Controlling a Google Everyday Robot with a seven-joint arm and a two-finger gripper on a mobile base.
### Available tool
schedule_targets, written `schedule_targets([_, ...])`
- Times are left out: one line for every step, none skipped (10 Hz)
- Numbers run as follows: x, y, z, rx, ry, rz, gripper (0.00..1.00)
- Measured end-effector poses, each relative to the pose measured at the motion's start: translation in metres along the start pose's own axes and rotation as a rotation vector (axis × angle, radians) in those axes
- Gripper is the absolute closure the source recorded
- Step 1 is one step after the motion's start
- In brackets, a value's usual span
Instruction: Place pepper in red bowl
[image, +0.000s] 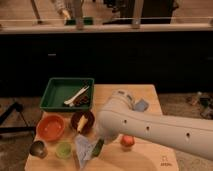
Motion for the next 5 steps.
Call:
schedule_targets([-0.011,-0.011,0.001,0.006,-0.002,-0.015,0.82])
schedule_targets([-0.024,-0.032,0.002,0.016,0.003,-0.041,0.82])
schedule_targets([-0.03,-0.048,0.001,0.021,0.005,-0.053,0.82])
schedule_targets([-0.033,-0.066,-0.001,0.025,0.005,-0.061,0.82])
schedule_targets([-0.033,-0.083,-0.003,0.028,0.003,-0.066,0.82])
